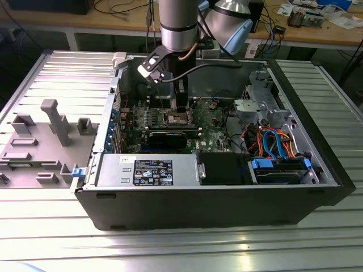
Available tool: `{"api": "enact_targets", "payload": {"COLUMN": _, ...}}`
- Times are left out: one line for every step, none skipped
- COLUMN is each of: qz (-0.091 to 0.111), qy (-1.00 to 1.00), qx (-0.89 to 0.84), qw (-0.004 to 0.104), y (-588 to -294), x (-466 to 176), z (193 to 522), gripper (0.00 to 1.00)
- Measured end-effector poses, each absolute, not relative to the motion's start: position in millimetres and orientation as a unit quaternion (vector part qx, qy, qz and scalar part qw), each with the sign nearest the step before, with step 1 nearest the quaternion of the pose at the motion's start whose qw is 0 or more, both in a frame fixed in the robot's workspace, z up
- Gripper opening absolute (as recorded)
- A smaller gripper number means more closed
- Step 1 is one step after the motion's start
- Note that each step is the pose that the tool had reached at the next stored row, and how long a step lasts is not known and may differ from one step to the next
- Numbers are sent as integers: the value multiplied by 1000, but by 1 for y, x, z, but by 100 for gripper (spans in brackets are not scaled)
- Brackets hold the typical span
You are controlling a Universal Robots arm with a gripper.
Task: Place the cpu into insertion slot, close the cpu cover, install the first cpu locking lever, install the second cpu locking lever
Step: 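Place the cpu into insertion slot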
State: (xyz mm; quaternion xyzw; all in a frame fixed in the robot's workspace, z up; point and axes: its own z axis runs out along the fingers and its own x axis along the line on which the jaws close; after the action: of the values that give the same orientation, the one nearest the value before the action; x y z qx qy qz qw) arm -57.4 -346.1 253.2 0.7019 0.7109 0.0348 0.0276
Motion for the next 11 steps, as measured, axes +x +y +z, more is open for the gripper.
{"api": "enact_targets", "payload": {"qz": 35, "qy": 711, "qx": 702, "qw": 28, "y": -346, "x": -57, "z": 253, "gripper": 54}}
{"api": "enact_targets", "payload": {"qz": 35, "qy": 711, "qx": 702, "qw": 28, "y": -346, "x": -57, "z": 253, "gripper": 54}}
{"api": "enact_targets", "payload": {"qz": 35, "qy": 711, "qx": 702, "qw": 28, "y": -346, "x": -57, "z": 252, "gripper": 54}}
{"api": "enact_targets", "payload": {"qz": 35, "qy": 711, "qx": 702, "qw": 28, "y": -346, "x": -57, "z": 252, "gripper": 54}}
{"api": "enact_targets", "payload": {"qz": 35, "qy": 711, "qx": 702, "qw": 28, "y": -346, "x": -57, "z": 252, "gripper": 54}}
{"api": "enact_targets", "payload": {"qz": 35, "qy": 711, "qx": 702, "qw": 28, "y": -346, "x": -57, "z": 251, "gripper": 54}}
{"api": "enact_targets", "payload": {"qz": 35, "qy": 711, "qx": 702, "qw": 28, "y": -346, "x": -57, "z": 251, "gripper": 54}}
{"api": "enact_targets", "payload": {"qz": 35, "qy": 711, "qx": 702, "qw": 28, "y": -346, "x": -57, "z": 251, "gripper": 54}}
{"api": "enact_targets", "payload": {"qz": 35, "qy": 711, "qx": 702, "qw": 28, "y": -346, "x": -57, "z": 251, "gripper": 54}}
{"api": "enact_targets", "payload": {"qz": 35, "qy": 711, "qx": 702, "qw": 28, "y": -346, "x": -57, "z": 250, "gripper": 54}}
{"api": "enact_targets", "payload": {"qz": 35, "qy": 711, "qx": 702, "qw": 28, "y": -346, "x": -57, "z": 250, "gripper": 54}}
